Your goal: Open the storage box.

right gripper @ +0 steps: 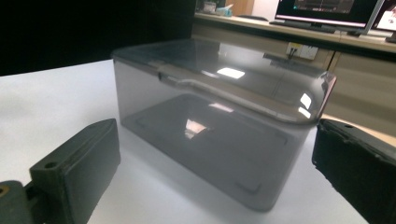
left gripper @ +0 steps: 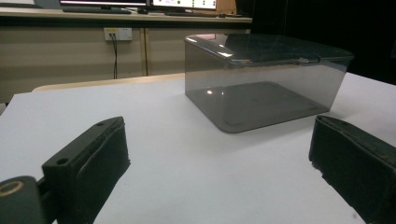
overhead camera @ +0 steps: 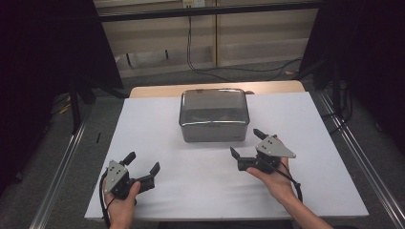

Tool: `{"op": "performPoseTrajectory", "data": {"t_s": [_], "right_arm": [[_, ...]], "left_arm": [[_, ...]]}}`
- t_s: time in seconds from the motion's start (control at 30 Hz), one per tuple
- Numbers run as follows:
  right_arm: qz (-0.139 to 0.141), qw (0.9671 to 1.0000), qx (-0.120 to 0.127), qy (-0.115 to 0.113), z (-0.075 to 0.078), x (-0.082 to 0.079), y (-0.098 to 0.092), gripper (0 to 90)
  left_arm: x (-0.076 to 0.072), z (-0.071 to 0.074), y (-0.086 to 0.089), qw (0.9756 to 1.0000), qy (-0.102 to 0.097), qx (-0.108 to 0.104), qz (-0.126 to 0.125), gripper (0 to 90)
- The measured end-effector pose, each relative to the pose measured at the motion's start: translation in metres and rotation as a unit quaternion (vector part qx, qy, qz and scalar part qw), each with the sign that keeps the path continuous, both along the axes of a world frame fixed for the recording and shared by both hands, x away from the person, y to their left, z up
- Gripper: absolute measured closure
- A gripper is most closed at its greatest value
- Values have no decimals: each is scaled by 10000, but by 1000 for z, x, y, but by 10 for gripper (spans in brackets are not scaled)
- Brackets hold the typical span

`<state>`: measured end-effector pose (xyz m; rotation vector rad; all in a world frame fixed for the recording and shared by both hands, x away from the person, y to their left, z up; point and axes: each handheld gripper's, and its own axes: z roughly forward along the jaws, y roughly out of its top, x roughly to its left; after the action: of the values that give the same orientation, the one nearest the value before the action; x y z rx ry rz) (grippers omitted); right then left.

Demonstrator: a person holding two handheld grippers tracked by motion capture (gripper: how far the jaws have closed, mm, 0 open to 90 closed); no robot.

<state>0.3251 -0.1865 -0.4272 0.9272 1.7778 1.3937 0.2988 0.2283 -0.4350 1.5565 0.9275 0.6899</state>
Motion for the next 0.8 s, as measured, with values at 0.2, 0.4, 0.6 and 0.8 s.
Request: {"op": "performPoseTrajectory", "data": {"t_s": [0.2,0.4,0.6,0.8], "right_arm": [[152,9997,15,-183,9,7,5,0],[211,9994,-116,-259,12,12,12,0],[201,9982,-374,-420,15,23,21,14],[134,9959,-687,-581,17,31,26,24]], "left_arm": [[0,0,0,10000,10,-8,-10,45],[0,-1,-1,10000,22,39,-11,45],[1,-1,-1,10000,1,80,8,44],[2,-1,-1,10000,-6,86,-3,44]]}}
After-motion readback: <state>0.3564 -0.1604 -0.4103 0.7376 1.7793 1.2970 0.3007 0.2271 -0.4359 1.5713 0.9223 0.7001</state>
